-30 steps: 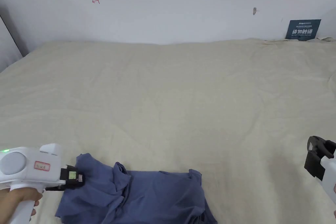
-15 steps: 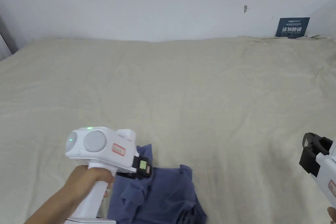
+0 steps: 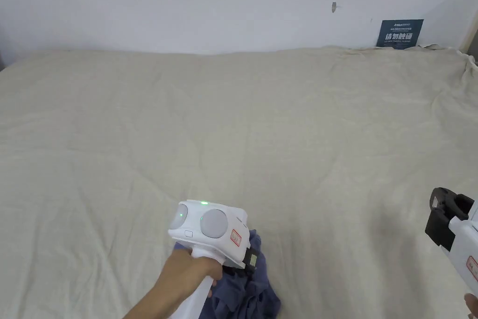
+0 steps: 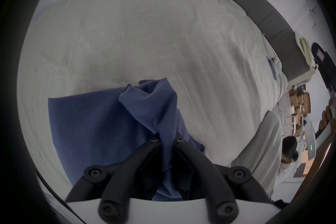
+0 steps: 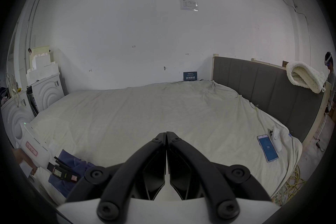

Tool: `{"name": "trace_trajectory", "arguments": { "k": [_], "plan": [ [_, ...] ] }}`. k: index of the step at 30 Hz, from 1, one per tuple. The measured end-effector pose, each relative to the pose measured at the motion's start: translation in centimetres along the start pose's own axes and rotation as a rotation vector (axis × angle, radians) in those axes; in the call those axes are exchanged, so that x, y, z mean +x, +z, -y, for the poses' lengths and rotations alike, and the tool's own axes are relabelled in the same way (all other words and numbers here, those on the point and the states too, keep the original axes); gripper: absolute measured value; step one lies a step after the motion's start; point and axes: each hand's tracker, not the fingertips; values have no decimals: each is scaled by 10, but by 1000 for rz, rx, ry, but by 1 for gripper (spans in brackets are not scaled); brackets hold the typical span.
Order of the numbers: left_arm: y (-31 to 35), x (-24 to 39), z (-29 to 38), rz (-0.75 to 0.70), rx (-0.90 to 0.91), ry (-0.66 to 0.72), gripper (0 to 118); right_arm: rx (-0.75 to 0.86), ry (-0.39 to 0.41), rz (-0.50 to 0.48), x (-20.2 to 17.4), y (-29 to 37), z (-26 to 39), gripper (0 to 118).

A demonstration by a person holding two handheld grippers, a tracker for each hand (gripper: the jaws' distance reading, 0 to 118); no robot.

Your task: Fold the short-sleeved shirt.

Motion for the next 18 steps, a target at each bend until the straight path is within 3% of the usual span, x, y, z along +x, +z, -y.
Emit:
{"name": "trace_trajectory", "arguments": {
  "k": [2,4,5,6,9,10,18],
  "plan": [
    [-4,-2,0,8,3,24,7,-3,1,3,0,1,1,0],
    [-4,0,2,8,6,27,20,-8,4,5,1,1,1,0],
    [-2,-1,2,17,12,27,35,-9,6,6,1,1,2,0],
    [1,-3,1,36,18,33,59,-10,8,7,1,1,2,0],
    [15,-2,2,121,60,81,111,-9,10,5,0,1,1,0],
    [21,-2,3,120,95,80,116,-8,12,4,0,1,0,0],
    [82,-24,20,55,343,83,116,0,21,-4,-7,3,-5,0]
  ]
}}
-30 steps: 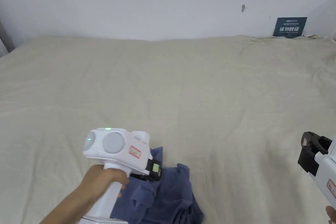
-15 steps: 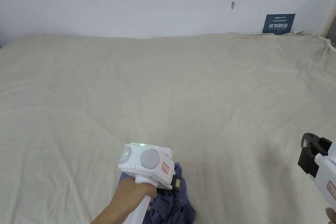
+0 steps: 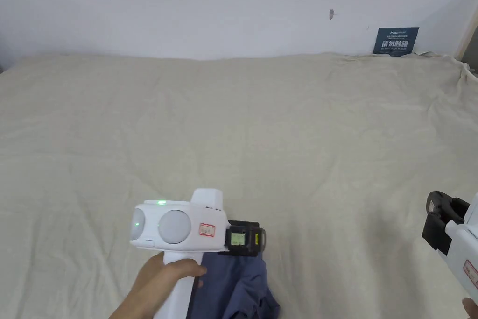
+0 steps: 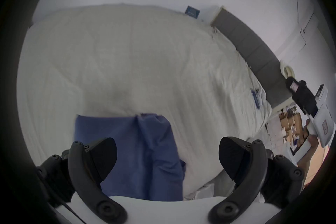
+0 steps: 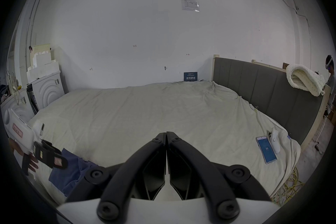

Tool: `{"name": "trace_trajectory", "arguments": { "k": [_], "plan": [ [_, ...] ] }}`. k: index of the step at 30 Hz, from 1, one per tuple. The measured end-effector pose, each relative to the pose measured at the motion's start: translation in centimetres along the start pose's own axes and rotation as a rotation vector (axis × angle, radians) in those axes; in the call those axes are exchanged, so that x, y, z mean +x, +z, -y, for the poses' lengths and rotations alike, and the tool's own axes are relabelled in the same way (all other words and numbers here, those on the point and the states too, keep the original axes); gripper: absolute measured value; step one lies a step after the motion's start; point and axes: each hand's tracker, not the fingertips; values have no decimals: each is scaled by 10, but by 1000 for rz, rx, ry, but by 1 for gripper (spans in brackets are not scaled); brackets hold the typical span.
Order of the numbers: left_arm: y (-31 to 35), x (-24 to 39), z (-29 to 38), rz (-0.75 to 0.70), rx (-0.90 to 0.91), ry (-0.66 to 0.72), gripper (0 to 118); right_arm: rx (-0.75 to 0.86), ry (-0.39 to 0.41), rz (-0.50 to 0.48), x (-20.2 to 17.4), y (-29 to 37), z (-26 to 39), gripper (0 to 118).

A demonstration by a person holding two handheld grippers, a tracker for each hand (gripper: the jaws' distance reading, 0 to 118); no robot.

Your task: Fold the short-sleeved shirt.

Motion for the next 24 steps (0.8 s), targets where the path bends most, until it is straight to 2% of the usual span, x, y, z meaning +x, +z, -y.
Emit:
{"name": "trace_trajectory", "arguments": {
  "k": [5,7,8,9,10,11,14,17,24],
  "plan": [
    [21,-29,10,-120,132,-13,113,1,1,-6,-2,0,-1,0],
    [26,-40,18,-151,178,-15,93,-2,-3,-11,-2,-2,0,0],
    [26,-44,22,-155,180,-12,79,-3,-3,-12,-3,-2,0,0],
    [25,-49,26,-164,189,-13,58,-2,-2,-12,-4,-2,0,0],
    [24,-52,32,-183,205,-16,44,-2,-1,-11,-5,-2,0,0],
    [22,-54,37,-195,218,-20,36,-2,-4,-12,-5,-2,0,0],
    [13,-56,51,-227,213,-65,1,-2,-6,-15,-7,-2,1,0],
    [4,-54,64,-261,204,-108,0,-6,-4,-17,-9,-2,1,0],
    [-18,-30,80,-207,204,-123,0,-10,-9,-14,-9,0,3,0]
  ]
}}
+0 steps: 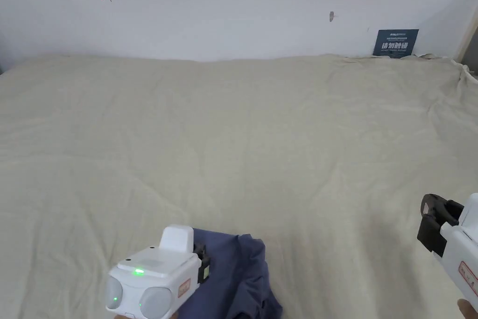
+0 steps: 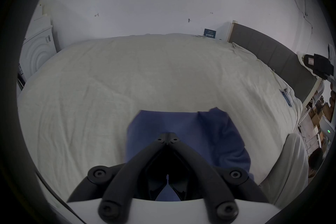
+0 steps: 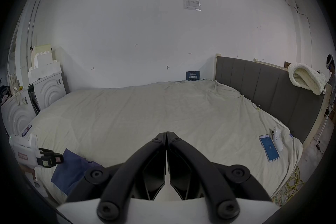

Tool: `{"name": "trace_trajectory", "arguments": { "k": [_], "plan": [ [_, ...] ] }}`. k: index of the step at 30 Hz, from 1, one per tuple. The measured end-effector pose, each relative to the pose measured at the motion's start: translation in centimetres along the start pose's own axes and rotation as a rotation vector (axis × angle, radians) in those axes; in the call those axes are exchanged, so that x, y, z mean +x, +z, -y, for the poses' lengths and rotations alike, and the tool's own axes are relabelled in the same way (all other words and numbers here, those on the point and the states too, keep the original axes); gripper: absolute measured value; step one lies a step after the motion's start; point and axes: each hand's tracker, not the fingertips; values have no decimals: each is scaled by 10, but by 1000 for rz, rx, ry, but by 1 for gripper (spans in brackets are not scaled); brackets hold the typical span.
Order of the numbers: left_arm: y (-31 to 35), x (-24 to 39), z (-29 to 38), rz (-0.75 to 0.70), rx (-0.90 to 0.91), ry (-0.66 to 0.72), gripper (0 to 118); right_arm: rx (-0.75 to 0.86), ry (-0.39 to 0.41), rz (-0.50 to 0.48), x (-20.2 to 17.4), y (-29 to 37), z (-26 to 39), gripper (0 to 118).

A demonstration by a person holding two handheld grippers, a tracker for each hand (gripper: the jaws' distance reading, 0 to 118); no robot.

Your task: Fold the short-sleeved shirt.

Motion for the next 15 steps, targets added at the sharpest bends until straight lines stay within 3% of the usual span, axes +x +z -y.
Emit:
{"name": "trace_trajectory", "arguments": {
  "k": [15],
  "plan": [
    [-43,91,26,134,-71,-115,0,-2,-5,29,10,5,1,0]
  ]
}}
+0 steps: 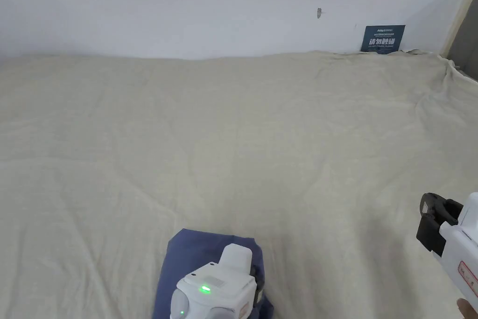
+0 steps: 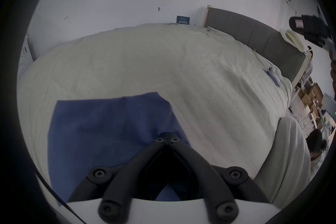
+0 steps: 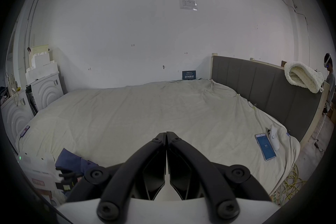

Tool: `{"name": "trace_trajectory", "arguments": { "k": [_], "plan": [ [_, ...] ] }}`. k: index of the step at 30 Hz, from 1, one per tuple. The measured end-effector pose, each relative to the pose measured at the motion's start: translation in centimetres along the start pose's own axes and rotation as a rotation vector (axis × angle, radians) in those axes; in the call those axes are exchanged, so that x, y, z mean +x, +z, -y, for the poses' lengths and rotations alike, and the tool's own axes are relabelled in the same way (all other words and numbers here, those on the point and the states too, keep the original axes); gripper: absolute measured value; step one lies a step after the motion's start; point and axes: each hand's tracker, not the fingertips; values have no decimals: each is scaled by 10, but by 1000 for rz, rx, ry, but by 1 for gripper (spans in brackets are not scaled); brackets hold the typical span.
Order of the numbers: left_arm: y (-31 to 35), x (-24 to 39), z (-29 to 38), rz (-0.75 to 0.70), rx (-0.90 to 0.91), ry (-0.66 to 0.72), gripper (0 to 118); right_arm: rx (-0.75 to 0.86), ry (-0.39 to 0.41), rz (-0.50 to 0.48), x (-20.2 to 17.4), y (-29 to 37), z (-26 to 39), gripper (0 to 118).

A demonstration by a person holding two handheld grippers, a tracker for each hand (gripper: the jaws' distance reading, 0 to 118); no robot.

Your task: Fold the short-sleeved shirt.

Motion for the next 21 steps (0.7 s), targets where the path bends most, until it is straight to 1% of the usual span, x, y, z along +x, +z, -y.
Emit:
{"name": "trace_trajectory", "arguments": {
  "k": [9,12,17,20,21],
  "plan": [
    [-20,10,16,-8,-24,5,0,-4,-6,15,6,2,2,0],
    [-18,15,18,-24,-18,-40,0,-7,-6,17,7,2,3,0],
    [-15,13,14,-24,-10,-20,0,-4,-4,16,6,3,2,0],
    [-3,15,8,-44,21,-4,0,4,-5,14,5,4,0,0],
    [2,15,5,-31,37,4,0,7,-6,12,4,4,-1,0]
  ]
}}
